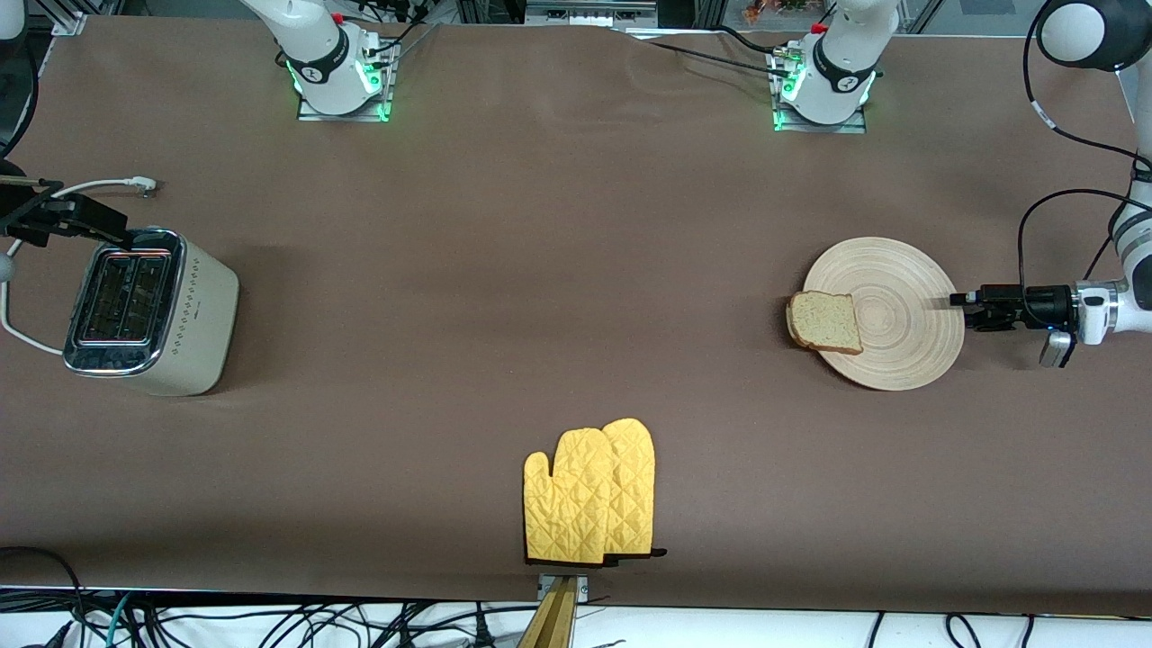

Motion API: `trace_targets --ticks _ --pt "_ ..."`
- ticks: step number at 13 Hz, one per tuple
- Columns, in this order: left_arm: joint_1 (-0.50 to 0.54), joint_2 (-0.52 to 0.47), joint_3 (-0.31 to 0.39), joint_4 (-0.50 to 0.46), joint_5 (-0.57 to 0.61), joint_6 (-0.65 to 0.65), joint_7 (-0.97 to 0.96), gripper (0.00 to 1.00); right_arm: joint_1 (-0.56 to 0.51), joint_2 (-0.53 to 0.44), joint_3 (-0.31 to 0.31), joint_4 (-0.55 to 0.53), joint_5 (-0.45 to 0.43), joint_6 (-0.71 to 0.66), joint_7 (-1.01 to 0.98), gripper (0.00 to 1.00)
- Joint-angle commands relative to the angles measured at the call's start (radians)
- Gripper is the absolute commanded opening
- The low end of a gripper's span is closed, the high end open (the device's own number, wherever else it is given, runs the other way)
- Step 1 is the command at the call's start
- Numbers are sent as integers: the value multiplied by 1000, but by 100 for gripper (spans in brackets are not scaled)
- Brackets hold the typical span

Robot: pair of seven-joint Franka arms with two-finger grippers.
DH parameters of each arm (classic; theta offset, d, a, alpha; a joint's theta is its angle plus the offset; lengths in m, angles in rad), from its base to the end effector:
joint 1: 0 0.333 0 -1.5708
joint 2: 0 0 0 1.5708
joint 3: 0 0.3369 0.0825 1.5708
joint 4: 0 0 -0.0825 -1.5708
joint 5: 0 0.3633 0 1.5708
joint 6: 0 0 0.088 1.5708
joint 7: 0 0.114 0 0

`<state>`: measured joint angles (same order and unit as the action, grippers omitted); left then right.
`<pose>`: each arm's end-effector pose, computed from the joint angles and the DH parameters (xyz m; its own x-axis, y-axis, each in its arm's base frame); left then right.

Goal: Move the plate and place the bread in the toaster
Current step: 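Lower the left gripper and close it on the plate rim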

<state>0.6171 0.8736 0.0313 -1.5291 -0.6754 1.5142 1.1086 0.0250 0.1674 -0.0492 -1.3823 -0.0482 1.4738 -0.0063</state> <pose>0.5264 0.3027 0.1489 0.9871 -0.1588 0.0175 -0.0941 -0.4893 0.8670 0.5778 -0.0171 0.6215 0.9969 -0.0224 -0.0758 -0.0182 -0.9983 0.0559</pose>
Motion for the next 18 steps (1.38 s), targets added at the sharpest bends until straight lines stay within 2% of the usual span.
trace_targets --ticks 1,3,6,8,9,11,14,15,17,18 --pt "-8 18 4 6 -46 -15 25 97 -13 -6 5 -7 8 10 -4 100" --pt "-10 18 4 6 -46 -15 25 85 -13 -6 5 -7 8 10 -3 100" --pt "-10 21 4 6 -46 -15 25 62 -13 -6 5 -6 8 10 -3 100" --pt "-10 24 4 4 -46 -14 25 55 -14 -6 5 -7 8 10 -3 100" --pt "-10 25 4 4 -46 -14 25 55 -14 -6 5 -6 8 10 -3 100" --pt "-11 33 6 -2 -46 -6 25 40 -14 -6 5 -6 8 10 -3 100" --pt "-11 42 6 -8 -44 4 27 32 -14 -6 5 -7 8 10 -4 100" --pt "-11 42 6 -8 -42 8 27 26 -14 -6 5 -6 8 10 -4 100" --pt "-11 44 6 -8 -41 9 19 4 -14 -6 5 -6 8 10 -4 100" --pt "-13 48 6 -8 -42 12 19 0 -14 -6 5 -7 8 10 -4 100"
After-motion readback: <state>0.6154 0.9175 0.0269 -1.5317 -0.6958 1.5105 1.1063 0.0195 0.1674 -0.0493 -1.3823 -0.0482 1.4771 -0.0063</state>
